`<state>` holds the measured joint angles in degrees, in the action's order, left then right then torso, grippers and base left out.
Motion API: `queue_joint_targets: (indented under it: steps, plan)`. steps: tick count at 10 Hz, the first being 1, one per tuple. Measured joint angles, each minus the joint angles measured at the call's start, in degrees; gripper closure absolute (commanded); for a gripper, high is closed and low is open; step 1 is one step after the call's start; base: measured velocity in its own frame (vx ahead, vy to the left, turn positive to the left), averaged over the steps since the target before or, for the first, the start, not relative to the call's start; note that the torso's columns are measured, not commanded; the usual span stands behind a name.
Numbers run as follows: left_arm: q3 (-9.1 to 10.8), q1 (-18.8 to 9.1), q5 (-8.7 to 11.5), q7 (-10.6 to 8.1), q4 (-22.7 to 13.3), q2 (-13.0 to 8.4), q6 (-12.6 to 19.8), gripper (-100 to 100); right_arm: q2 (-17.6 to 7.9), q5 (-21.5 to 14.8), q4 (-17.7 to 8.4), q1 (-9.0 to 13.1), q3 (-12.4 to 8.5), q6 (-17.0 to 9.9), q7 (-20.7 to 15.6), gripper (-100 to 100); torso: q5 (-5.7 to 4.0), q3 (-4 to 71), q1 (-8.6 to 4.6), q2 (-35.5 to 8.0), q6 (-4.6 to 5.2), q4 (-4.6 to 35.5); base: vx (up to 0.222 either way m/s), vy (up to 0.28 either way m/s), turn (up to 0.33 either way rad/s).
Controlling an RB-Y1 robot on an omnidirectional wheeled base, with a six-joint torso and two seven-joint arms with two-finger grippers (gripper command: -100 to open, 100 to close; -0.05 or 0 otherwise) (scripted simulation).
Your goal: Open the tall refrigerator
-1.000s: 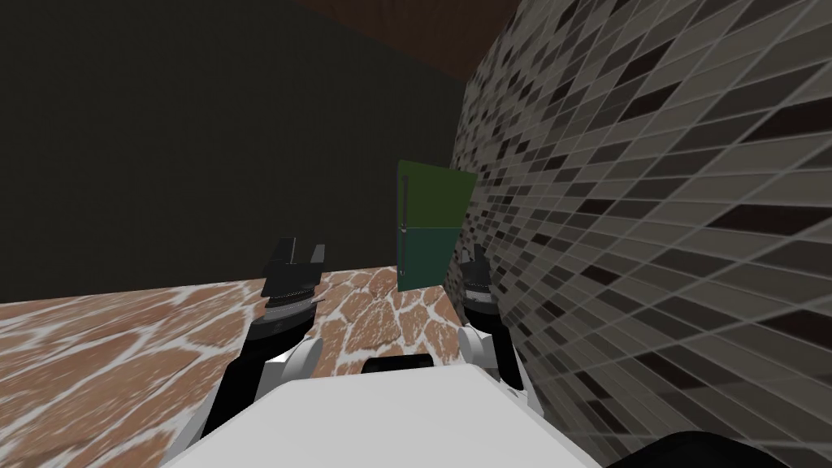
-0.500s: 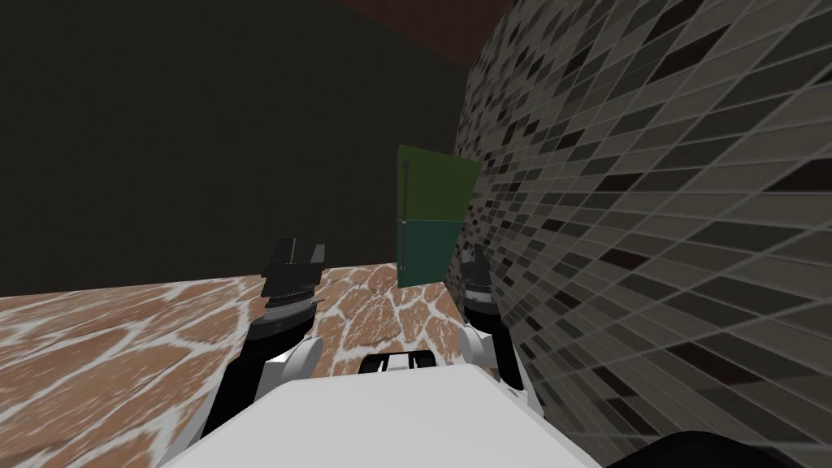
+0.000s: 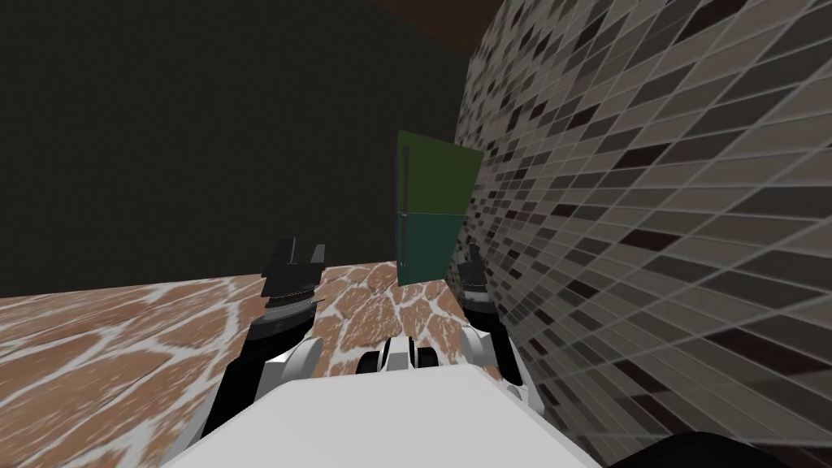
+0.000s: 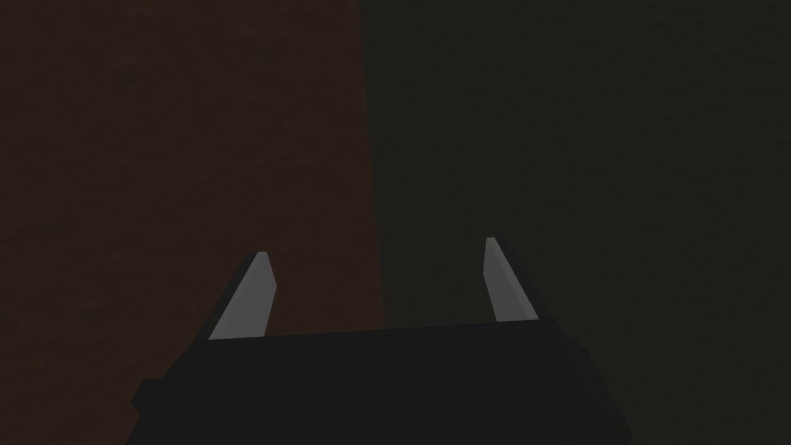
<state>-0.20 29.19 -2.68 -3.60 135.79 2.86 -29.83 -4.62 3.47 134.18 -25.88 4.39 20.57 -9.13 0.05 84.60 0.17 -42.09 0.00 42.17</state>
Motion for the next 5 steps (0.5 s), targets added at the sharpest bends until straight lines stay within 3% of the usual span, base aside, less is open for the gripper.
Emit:
queue_joint_targets:
  steps: [5]
  plan:
    - [0.00,0.01,0.00,0.00,0.00,0.00,0.00,0,-8.34,-1.03,-5.13,3.07,-0.17,0.16,-4.68,-100,-0.04,0.02,-0.12,-0.14,0.00,0.09,0.137,0.160,-0.102]
